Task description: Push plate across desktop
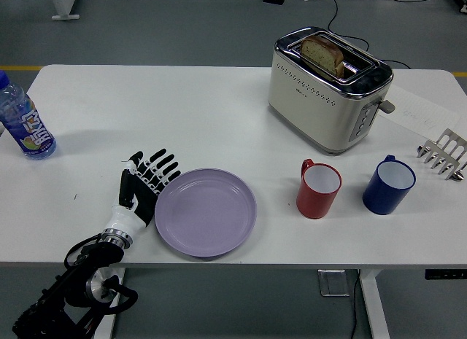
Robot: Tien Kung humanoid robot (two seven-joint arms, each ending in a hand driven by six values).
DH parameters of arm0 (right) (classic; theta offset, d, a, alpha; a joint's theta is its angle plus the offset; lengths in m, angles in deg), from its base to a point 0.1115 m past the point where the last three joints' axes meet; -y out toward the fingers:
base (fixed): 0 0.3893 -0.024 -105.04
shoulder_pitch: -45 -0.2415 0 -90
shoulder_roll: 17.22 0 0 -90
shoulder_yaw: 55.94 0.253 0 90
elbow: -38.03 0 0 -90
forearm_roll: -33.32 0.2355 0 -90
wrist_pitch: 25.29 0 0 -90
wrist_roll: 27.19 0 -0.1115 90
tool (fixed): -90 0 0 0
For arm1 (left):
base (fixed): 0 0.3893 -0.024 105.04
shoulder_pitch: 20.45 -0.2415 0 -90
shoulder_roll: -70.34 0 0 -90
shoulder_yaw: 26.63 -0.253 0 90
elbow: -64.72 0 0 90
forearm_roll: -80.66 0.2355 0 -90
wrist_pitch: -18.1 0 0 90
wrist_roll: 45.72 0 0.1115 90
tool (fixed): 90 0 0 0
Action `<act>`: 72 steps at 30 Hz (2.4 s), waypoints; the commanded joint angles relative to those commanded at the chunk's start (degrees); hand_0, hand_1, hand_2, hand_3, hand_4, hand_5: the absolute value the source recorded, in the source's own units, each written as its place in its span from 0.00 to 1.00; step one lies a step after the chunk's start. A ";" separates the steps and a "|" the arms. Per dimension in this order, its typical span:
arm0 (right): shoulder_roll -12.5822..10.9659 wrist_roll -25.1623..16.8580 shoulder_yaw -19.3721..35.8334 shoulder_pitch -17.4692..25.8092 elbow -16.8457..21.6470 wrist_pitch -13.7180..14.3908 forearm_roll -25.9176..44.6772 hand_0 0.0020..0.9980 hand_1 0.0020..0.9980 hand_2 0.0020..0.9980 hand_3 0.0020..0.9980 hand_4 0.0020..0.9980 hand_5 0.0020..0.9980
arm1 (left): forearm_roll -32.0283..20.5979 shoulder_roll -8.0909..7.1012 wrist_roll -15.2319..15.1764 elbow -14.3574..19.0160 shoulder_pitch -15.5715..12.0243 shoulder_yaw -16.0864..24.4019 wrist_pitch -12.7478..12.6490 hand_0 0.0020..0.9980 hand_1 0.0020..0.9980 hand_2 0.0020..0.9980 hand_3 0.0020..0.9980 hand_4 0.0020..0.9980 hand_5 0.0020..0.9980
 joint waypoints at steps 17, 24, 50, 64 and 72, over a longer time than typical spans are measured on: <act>0.00 -0.07 0.11 0.17 -0.04 0.00 -0.01 0.60 0.55 0.64 0.63 0.38 0.55 | 2.41 -0.36 0.89 2.11 1.26 7.94 -0.60 0.76 0.76 0.73 0.71 0.55 1.00; 0.00 -0.18 -0.09 0.55 -0.06 0.09 0.53 0.60 0.55 0.64 0.63 0.38 0.55 | 3.04 -3.94 1.43 3.36 -0.66 12.46 -0.90 0.76 0.76 0.73 0.71 0.55 1.00; 0.00 -0.66 -1.06 0.81 -0.15 -0.19 2.34 0.60 0.55 0.64 0.63 0.38 0.56 | 2.97 -15.67 2.29 6.38 -6.76 29.08 -1.79 0.77 0.76 0.73 0.71 0.56 1.00; 0.00 -0.97 -1.40 0.71 -0.20 0.00 3.35 0.60 0.54 0.64 0.63 0.38 0.56 | 2.52 -15.45 2.20 5.80 -7.71 33.88 -2.03 0.77 0.76 0.73 0.71 0.56 1.00; 0.00 -0.99 -1.47 0.71 -0.22 -0.01 3.38 0.60 0.54 0.64 0.63 0.38 0.56 | 2.44 -15.34 2.38 5.37 -8.39 35.06 -2.25 0.77 0.76 0.73 0.70 0.57 1.00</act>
